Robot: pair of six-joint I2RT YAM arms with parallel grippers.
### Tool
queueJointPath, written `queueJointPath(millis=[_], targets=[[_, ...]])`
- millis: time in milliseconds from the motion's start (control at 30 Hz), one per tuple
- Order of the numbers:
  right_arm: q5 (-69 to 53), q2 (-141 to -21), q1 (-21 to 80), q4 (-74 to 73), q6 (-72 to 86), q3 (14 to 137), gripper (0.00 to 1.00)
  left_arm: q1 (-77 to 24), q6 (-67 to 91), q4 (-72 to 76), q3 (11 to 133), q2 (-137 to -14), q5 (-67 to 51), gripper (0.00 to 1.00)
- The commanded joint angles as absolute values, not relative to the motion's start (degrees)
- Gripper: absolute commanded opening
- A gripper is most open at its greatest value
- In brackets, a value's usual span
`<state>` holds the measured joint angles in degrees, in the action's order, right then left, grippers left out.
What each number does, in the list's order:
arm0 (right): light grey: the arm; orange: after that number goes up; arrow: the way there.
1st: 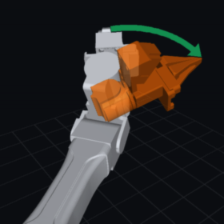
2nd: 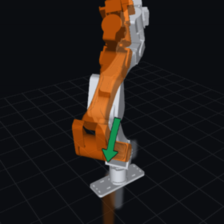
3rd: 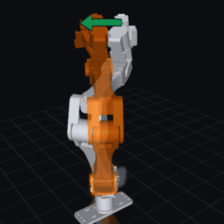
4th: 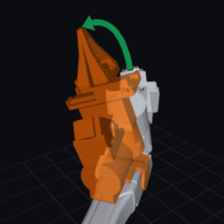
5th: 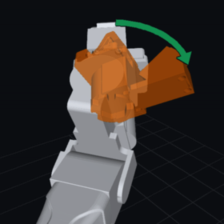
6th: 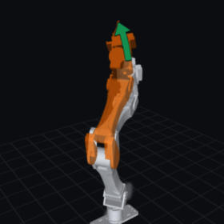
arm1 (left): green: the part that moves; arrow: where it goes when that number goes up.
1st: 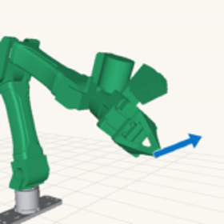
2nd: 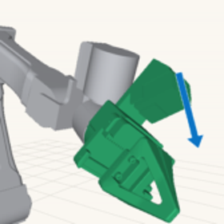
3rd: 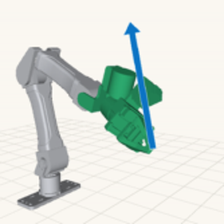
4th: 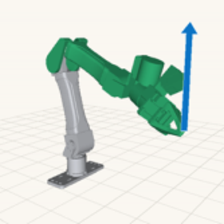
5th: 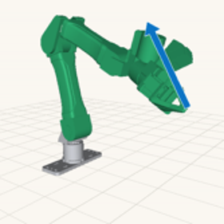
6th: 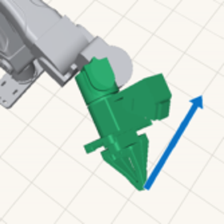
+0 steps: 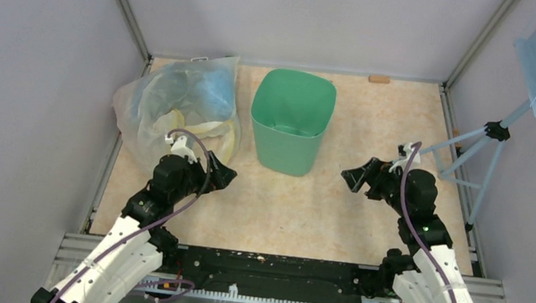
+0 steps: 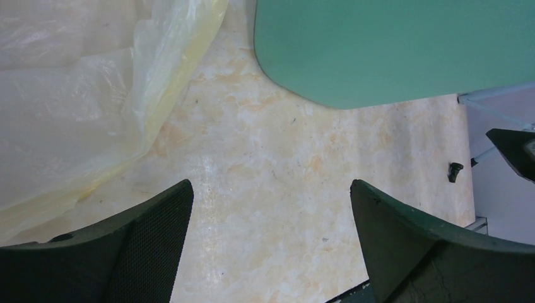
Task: Put the trash bags into the trash bin
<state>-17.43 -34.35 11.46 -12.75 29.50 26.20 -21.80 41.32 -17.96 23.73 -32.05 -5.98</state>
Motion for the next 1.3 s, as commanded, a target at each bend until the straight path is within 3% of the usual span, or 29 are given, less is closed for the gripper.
queueJointPath(millis=[0,400,800,1167,1267], targets=[[-22.3,-35.1,11.7,-5.7,28.6,25.2,0.9,-21.8,38.7,-11.7,22.2,-30.5,-7.2,0.99],[-29.8,-37.9,11.7,5.0,28.8,22.4,0.9,-21.9,35.7,1.5,21.0,-37.5,-13.8,0.99],[-31.6,-43.2,15.1,8.7,28.6,25.7,0.9,-21.9,30.9,10.1,28.9,-51.3,-10.8,0.99],[-24.5,-44.0,23.4,7.4,27.0,27.1,0.89,-21.7,37.5,11.4,38.7,-62.7,6.0,0.99],[-23.7,-43.3,23.4,6.3,27.0,27.4,0.85,-21.7,42.0,1.7,47.4,-69.0,10.7,0.99]])
